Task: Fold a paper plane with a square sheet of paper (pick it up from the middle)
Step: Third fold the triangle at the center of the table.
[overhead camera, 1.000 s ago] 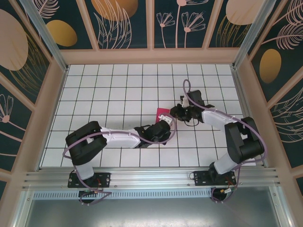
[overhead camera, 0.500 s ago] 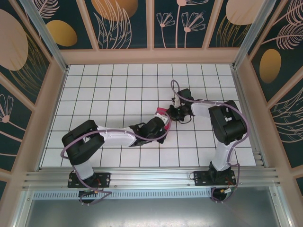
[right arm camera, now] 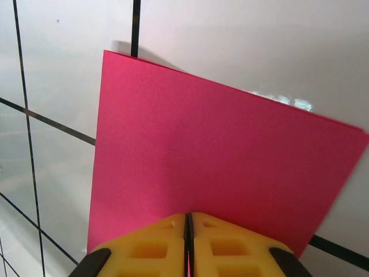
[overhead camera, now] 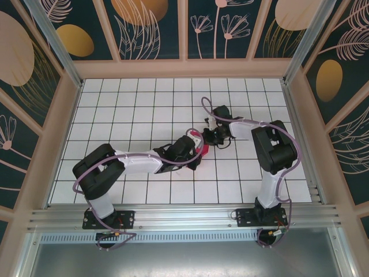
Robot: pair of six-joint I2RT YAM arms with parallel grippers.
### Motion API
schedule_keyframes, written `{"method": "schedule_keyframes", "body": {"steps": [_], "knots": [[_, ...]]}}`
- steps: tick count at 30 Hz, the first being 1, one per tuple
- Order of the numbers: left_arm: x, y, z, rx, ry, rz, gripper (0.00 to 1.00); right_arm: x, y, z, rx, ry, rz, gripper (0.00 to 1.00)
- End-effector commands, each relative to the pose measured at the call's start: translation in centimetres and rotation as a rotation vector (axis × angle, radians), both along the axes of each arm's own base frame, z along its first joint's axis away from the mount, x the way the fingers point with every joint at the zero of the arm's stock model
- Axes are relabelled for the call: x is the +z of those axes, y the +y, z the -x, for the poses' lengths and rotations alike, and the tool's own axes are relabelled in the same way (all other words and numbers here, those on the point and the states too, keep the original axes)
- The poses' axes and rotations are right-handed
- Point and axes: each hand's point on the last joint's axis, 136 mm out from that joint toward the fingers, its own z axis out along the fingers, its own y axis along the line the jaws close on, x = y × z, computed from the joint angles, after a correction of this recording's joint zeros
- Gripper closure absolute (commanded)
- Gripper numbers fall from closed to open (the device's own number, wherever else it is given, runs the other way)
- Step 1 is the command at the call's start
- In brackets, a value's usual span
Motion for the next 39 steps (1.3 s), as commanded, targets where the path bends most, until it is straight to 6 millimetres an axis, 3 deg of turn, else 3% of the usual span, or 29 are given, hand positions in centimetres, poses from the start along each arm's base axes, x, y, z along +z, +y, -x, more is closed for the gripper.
{"method": "schedule_keyframes", "body": {"steps": [1,10,30,39], "knots": [[0.6,-0.7,-0.3,-0.045,0.003,0.014,1.00,-1.2,-0.1,1.0,0.062,0.026,0.041,0.89],[0.7,0.1,-1.8,-0.039,-0.002,0.005,1.00,-1.4,0.1,1.2,0.121,0.024,0.047,0.89],[-1.4,1.2,-3.4,-0.051,0.026,-0.023,1.00,-1.2,0.6,1.2,0.143,0.026,0.018,0.89],[-1.1,1.1,-4.7,-0.045,0.011,-0.018,1.00,-1.3,0.8,1.2,0.136,0.034,0.004,0.89]]}}
